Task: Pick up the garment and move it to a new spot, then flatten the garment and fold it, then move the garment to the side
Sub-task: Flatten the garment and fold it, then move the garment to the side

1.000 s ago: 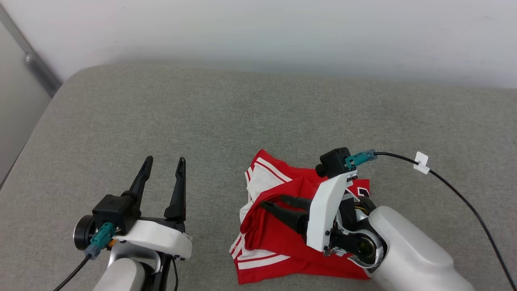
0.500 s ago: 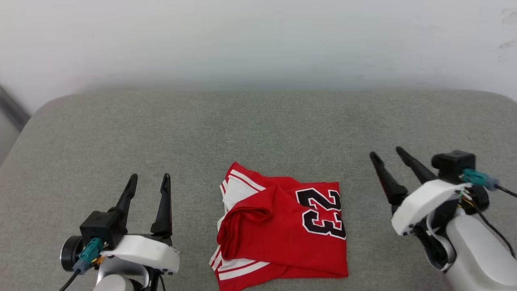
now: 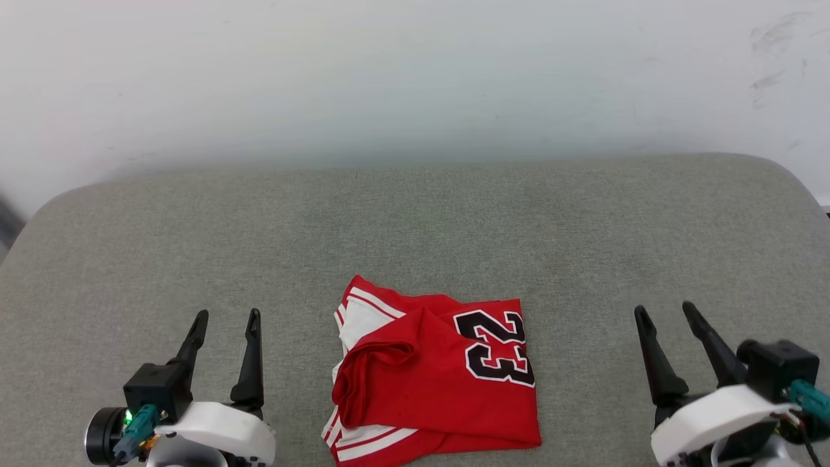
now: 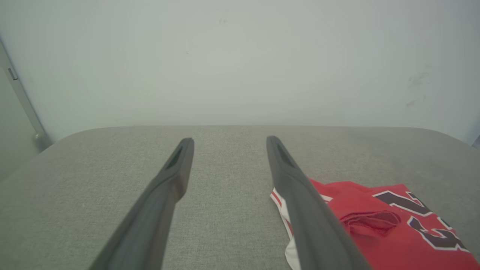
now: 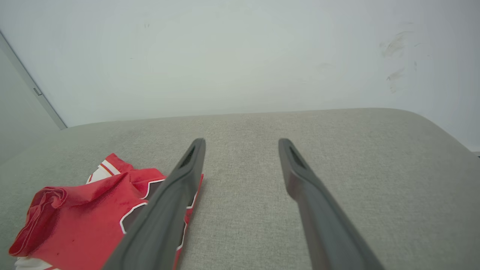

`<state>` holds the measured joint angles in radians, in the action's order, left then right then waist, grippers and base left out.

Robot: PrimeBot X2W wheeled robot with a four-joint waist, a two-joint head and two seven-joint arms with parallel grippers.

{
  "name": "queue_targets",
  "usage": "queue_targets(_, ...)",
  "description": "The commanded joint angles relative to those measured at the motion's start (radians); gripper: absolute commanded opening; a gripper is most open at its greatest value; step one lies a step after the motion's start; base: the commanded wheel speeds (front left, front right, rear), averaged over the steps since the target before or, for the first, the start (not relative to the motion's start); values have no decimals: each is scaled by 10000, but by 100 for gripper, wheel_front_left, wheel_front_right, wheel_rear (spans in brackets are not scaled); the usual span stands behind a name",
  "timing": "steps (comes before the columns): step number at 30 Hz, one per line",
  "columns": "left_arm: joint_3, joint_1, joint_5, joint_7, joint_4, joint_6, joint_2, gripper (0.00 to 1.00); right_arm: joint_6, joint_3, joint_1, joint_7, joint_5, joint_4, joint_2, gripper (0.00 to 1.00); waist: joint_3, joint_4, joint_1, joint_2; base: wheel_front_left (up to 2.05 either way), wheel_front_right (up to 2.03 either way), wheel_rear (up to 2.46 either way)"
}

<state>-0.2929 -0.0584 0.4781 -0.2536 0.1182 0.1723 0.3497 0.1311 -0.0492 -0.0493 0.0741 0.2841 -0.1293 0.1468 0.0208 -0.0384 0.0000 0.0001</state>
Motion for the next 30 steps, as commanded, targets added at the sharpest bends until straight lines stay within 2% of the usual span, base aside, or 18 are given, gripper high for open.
queue_targets(1, -50, 154, -51, 15, 46, 19, 65, 100, -7, 126, 409, -183, -174, 417, -192, 100, 33, -21, 0, -1, 0, 0, 0)
queue_targets(8, -94, 152, -51, -10, 259, 63, 60, 100, -7, 571, 1361, -769, -1147, 1872, -671, 100, 48, -110, 0, -1, 0, 0, 0)
queue_targets(17, -34, 6, 33, -59, 391, 102, -15, 100, -7, 610, 1467, -1045, -1725, 2531, -667, 100, 4, -133, 0, -1, 0, 0, 0)
queue_targets(25, 94, -85, 43, -75, 370, 134, -65, 100, -7, 743, 1385, -1279, -1586, 2491, -745, 100, -65, -162, 0, -1, 0, 0, 0)
queue_targets(30, 270, -161, 35, -109, 256, 183, -246, 100, -6, 1589, 893, -2319, -265, 1725, -650, 100, -167, -35, 0, -1, 0, 0, 0)
